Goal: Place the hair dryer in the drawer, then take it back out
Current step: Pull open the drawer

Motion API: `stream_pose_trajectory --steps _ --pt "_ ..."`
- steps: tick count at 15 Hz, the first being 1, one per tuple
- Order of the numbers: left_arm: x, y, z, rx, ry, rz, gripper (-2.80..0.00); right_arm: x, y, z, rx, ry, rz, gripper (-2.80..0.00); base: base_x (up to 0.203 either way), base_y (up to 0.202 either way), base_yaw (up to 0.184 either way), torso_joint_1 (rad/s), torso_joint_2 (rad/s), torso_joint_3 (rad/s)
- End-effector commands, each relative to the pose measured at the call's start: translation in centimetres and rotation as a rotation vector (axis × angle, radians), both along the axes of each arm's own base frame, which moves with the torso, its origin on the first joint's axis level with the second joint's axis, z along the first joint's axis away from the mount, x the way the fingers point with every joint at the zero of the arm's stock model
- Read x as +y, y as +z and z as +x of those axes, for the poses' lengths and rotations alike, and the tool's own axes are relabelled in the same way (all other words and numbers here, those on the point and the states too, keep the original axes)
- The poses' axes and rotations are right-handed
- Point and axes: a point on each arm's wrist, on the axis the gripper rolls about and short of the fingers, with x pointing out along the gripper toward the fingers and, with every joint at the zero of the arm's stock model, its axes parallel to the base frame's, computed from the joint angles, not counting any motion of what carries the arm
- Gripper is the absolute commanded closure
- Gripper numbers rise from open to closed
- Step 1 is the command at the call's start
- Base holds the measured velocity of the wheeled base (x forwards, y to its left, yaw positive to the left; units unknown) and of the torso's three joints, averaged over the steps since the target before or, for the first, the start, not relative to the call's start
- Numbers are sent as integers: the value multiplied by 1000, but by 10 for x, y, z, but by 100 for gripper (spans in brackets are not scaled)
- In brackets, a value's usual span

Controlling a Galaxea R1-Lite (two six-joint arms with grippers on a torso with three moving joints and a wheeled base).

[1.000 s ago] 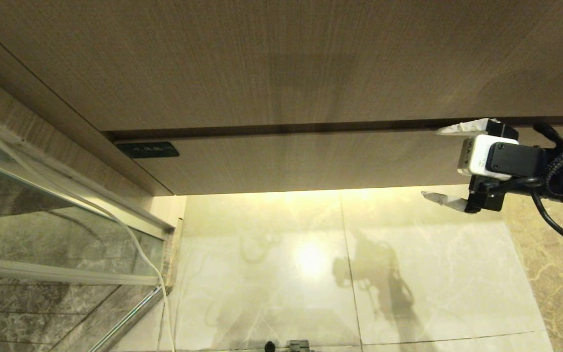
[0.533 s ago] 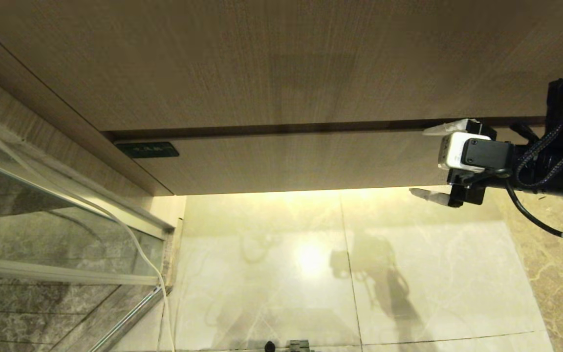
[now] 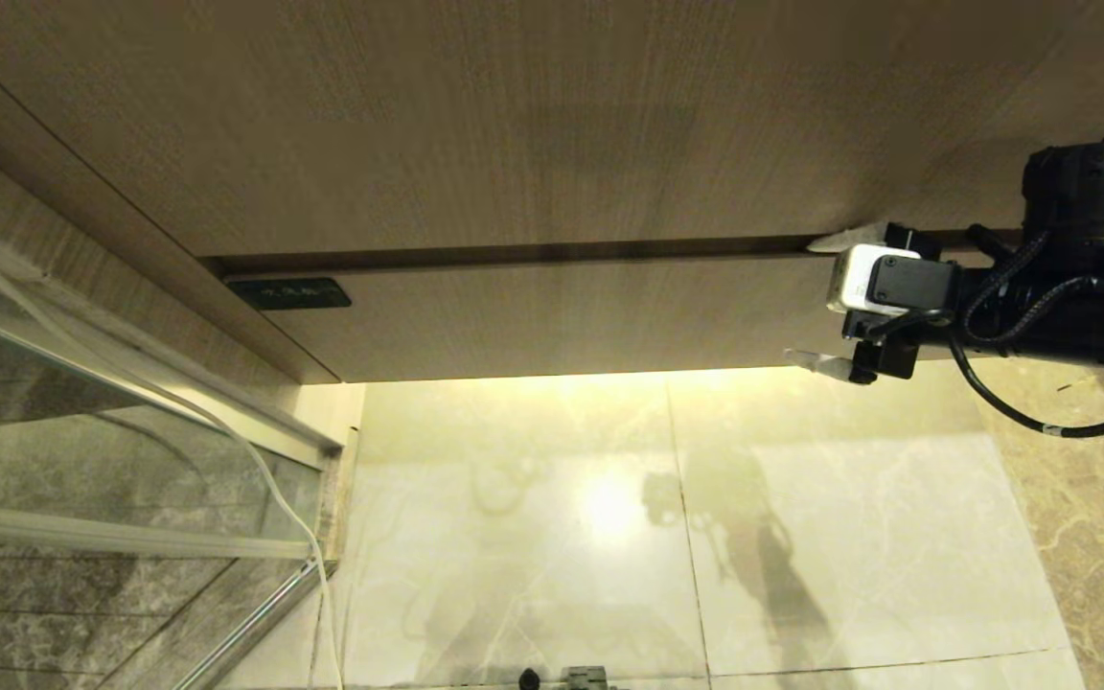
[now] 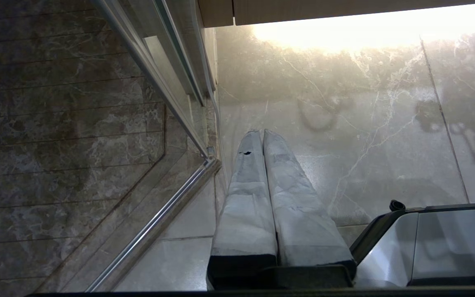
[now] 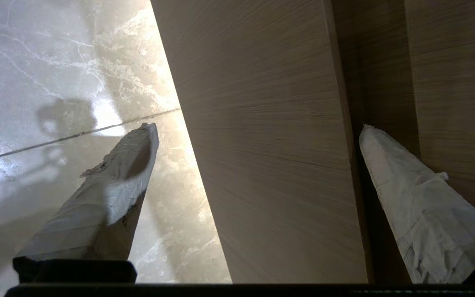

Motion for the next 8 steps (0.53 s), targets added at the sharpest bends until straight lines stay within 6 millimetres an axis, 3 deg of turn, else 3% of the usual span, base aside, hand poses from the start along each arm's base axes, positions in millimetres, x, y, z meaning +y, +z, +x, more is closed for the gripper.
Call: stream_pose_trajectory --steps 1,8 --pt "0 0 0 0 0 0 0 0 -1 4 -2 3 -6 -280 0 0 0 0 0 0" --pt "0 0 0 1 0 -2 0 0 2 5 -33 -1 0 -280 0 0 0 0 0 0"
